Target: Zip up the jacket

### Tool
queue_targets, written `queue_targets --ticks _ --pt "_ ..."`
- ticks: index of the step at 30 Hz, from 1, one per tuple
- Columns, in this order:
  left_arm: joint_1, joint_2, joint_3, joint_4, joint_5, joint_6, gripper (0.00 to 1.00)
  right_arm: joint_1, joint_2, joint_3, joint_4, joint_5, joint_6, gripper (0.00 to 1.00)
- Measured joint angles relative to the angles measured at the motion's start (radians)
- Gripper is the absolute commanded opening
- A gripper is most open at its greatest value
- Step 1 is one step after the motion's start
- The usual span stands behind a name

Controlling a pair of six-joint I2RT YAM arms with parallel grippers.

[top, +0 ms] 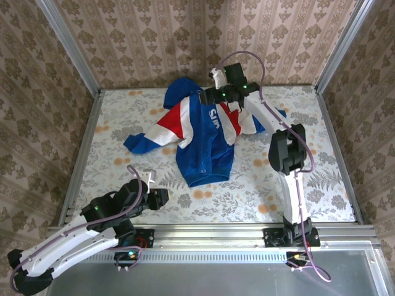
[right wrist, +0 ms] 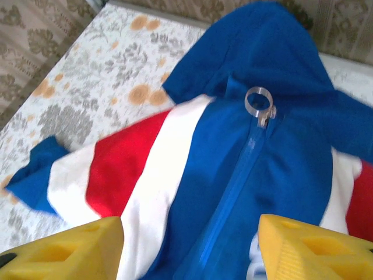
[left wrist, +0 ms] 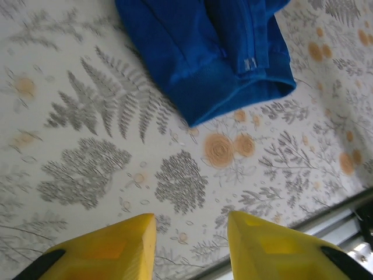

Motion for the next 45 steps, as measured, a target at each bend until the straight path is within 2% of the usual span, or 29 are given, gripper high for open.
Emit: queue_targets --ticks 4,8,9,13,16,20,23,29,33,37,40,45 --pt "0.043 0.032 0.105 -0.054 -0.068 0.085 0.5 0.0 -0.241 -0.286 0.079 0.029 -0.002 0.65" --pt "0.116 0.052 0.217 -0.082 -0.155 0.214 0.64 -0.001 -0.499 -0.571 0.167 0.073 0.0 0.68" --pt "0.139 0.053 0.239 -0.081 -0.175 0.253 0.7 -0.001 -0.565 -0.643 0.187 0.089 0.0 0.7" --pt "0.222 0.053 0.291 -0.062 -0.229 0.386 0.87 -0.001 -0.783 -0.877 0.23 0.19 -0.01 0.87" --pt "0.269 0.053 0.299 -0.038 -0.271 0.487 0.98 -0.007 -0.927 -1.024 0.253 0.311 -0.01 0.99" --pt "0.303 0.04 0.289 0.026 -0.384 0.607 1.0 -0.024 -1.119 -1.229 0.298 0.483 -0.033 1.0" --pt "0.323 -0.01 0.227 0.12 -0.467 0.687 1.0 -0.028 -1.207 -1.348 0.331 0.597 -0.036 1.0" --pt "0.367 -0.101 0.016 0.32 -0.569 0.818 1.0 -0.04 -1.261 -1.579 0.489 0.731 -0.061 1.0" --pt "0.408 -0.139 -0.129 0.451 -0.582 0.896 1.0 -0.09 -1.24 -1.677 0.591 0.752 -0.068 1.0" --pt "0.475 -0.114 -0.218 0.573 -0.569 0.918 1.0 -0.133 -1.184 -1.719 0.736 0.75 -0.067 1.0" --pt "0.578 -0.044 -0.272 0.67 -0.509 0.911 1.0 -0.159 -1.127 -1.728 0.828 0.737 -0.066 1.0" --pt "0.805 0.124 -0.352 0.841 -0.334 0.843 1.0 -0.203 -1.001 -1.728 1.002 0.677 -0.067 1.0"
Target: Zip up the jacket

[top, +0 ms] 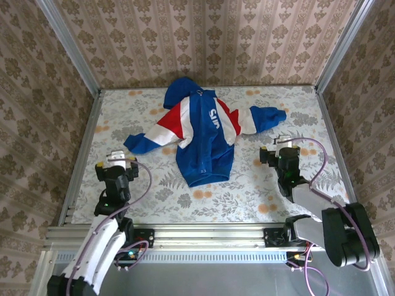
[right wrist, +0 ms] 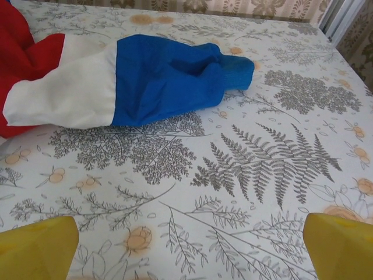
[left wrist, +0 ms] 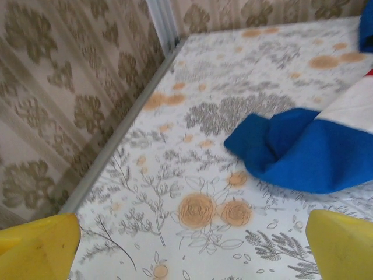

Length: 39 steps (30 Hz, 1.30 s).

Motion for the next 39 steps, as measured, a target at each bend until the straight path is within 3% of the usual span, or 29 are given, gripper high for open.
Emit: queue_targets --ticks 6,12,20,39 --pt "0.198 0.318 -0.053 0.327 0.247 -0.058 1.0 -0.01 0.132 0.003 0.16 -0.072 -0.01 1.0" --pt "0.217 0.659 0.008 0.597 0.392 -0.04 1.0 -0.026 0.322 0.019 0.338 -0.088 -0.022 1.0" --pt "0.229 0.975 0.142 0.857 0.48 -0.008 1.0 -0.09 0.377 0.106 0.331 -0.102 0.013 1.0" --pt "0.214 1.005 0.193 0.828 0.509 0.038 1.0 -0.099 0.377 0.113 0.326 -0.117 0.031 1.0"
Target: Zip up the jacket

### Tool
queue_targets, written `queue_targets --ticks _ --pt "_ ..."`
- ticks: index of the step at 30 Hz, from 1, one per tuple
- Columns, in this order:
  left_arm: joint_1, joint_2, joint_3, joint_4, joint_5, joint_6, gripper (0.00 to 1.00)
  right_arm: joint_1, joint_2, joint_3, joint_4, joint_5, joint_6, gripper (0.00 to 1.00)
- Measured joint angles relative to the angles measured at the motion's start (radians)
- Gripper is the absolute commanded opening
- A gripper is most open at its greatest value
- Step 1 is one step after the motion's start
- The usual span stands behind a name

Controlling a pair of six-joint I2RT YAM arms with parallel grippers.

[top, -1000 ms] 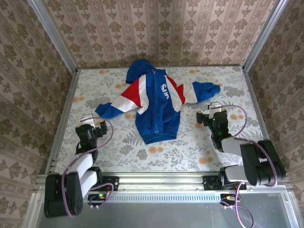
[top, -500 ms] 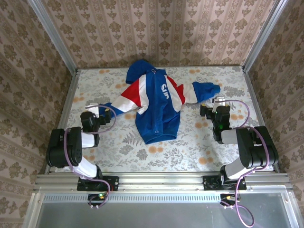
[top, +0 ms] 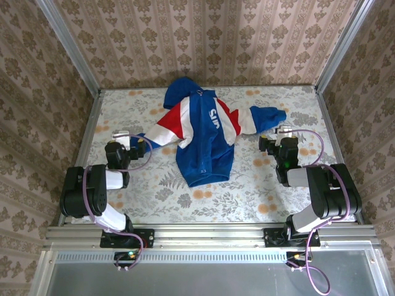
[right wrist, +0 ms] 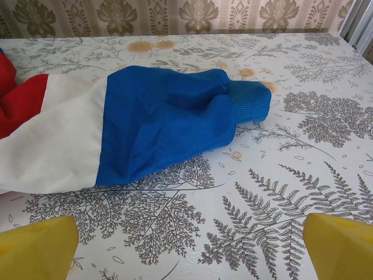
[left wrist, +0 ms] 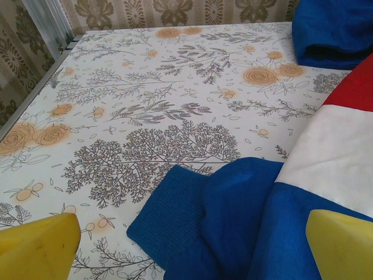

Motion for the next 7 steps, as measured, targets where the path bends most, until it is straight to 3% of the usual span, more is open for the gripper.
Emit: queue_targets --ticks 7 --pt "0.0 0.0 0.001 0.0 0.0 0.0 1.0 -0.005 0.0 0.002 -0.018 -0.052 -0.001 1.0"
